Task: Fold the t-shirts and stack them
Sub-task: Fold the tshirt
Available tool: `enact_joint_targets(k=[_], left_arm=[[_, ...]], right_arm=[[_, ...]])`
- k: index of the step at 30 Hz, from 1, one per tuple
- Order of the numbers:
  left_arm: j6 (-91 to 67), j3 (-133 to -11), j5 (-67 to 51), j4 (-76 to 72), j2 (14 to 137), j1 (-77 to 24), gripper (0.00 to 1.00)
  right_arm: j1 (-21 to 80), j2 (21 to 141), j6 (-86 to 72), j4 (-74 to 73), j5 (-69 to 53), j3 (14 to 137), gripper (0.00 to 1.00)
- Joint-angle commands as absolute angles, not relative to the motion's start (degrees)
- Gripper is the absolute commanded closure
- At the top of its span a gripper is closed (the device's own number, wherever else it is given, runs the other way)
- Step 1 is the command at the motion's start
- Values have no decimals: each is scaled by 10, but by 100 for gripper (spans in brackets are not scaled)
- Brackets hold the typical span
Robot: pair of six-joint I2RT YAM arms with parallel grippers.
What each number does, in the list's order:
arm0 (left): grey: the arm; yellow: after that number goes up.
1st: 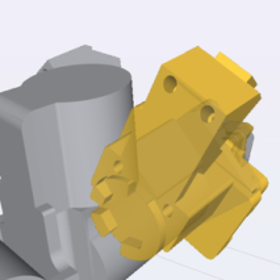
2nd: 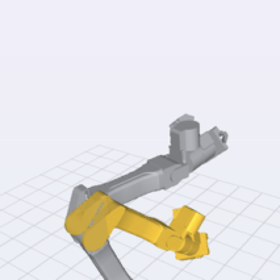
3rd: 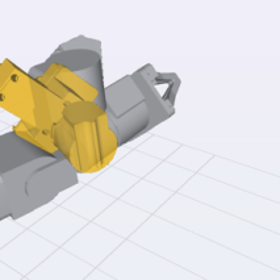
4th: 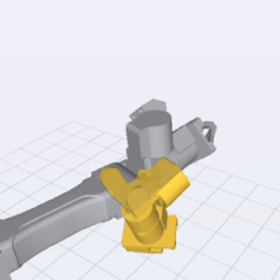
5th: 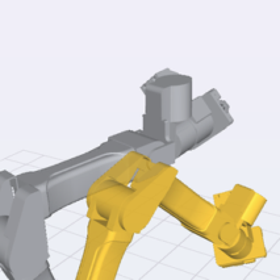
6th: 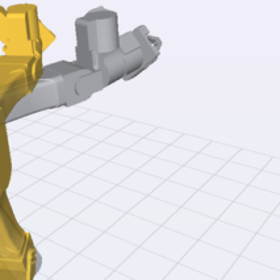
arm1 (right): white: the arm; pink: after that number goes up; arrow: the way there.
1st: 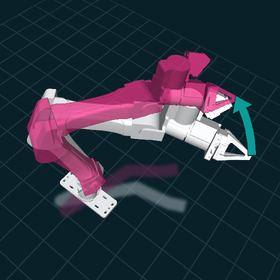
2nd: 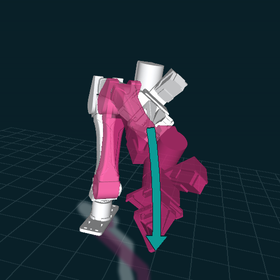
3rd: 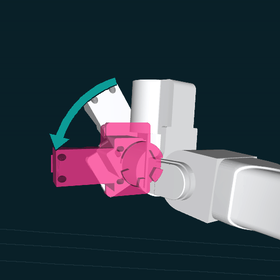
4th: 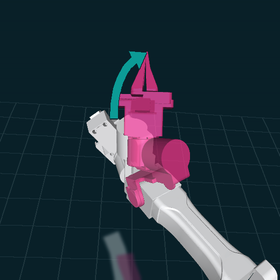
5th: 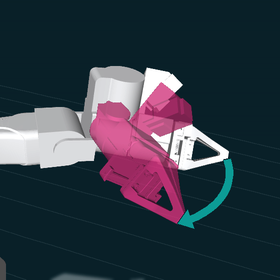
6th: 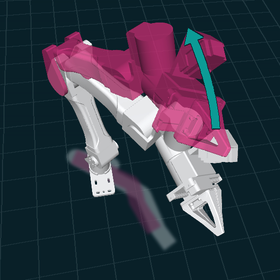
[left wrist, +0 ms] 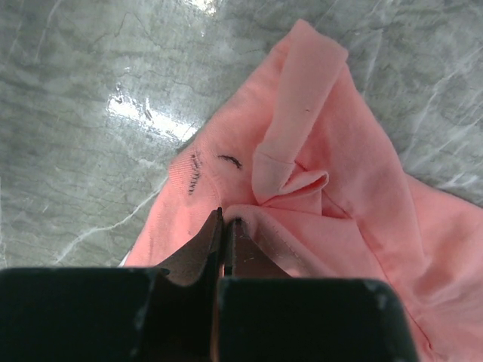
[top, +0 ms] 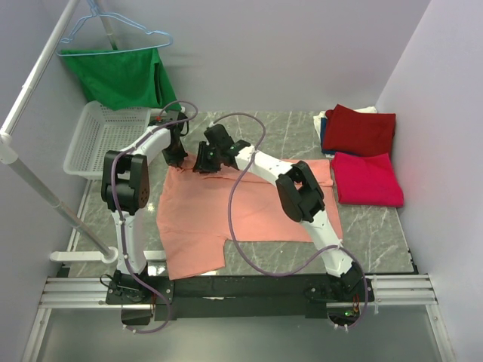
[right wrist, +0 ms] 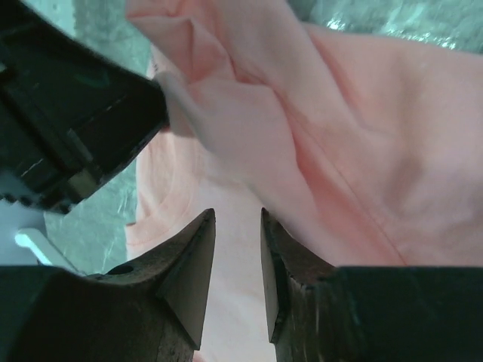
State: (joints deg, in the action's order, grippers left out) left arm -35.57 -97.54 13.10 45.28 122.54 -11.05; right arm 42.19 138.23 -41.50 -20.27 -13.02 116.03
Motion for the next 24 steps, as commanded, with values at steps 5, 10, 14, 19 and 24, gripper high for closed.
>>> enact_joint_targets(k=[5,10,14,19,24], left_arm=[[-346,-998,117,450,1230,-107,99],[-346,-1000,115,449,1236,-107,99],[-348,-1000,113,448,1236,-107,99],[-346,-1000,115,449,1232,-107,99],[-347,-999,117,451,1231,-107,99]], right_arm=[[415,1410,-413,-244,-96,1188,62],[416,1397,-399,-265,-61,1161,62],[414,1401,-390,-280,-52,1161,62],[413,1424,-383,-301,-61,1183,66],[413,1429,-376,-319,-57,1192,78]])
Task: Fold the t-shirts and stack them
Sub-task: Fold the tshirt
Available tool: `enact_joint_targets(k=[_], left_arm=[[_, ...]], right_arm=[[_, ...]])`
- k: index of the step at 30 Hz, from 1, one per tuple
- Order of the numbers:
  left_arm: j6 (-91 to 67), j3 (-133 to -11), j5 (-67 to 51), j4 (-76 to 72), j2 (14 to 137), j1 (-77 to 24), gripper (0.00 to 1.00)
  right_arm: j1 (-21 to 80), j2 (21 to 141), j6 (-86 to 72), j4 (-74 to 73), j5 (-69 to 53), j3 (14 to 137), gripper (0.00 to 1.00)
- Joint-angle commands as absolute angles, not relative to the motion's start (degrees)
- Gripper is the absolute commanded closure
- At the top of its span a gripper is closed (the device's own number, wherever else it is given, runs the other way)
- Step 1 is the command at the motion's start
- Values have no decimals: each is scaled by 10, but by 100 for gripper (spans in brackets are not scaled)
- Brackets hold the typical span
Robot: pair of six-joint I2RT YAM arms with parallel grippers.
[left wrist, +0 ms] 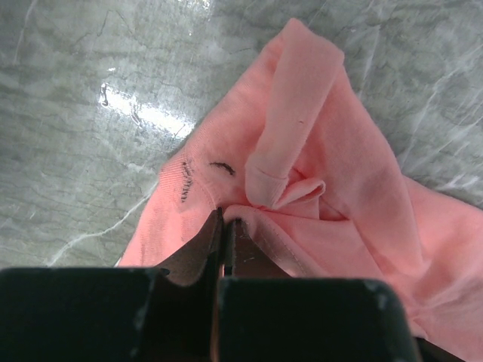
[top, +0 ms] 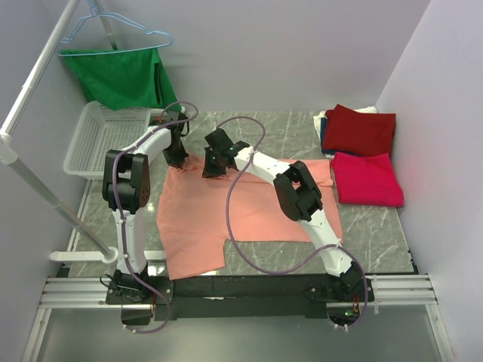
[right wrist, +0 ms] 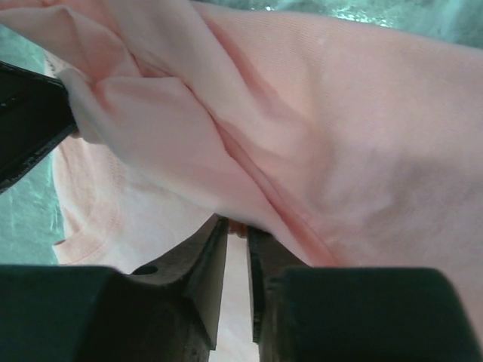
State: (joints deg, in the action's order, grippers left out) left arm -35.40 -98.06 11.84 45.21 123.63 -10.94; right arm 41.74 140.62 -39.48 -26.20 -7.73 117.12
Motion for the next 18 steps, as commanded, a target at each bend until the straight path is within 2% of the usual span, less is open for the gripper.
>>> enact_joint_targets(k=[1,3,6,7,8,18], left_arm=[[-346,-999,116,450,1231,-107,99],[-346,-1000,114,451,1230,-107,99],[-345,-1002,114,451,1230,-107,99],[-345,-1003,115,453,1230,-107,99],[-344,-1004,116,453,1230,-107,99],[-340,-1006,127,461,1206,-107,99]], right_arm=[[413,1432,-376,-331,-57,1198,79],[412,1437,-373,-340,-56,1208,81],[411,1438,-370,-350,-58,1213,89],[410,1438,-370,-354,-57,1214,97],[411,1437,-372,-355,-55,1214,100],[409,1375,-378,-334,-33,1173,100]])
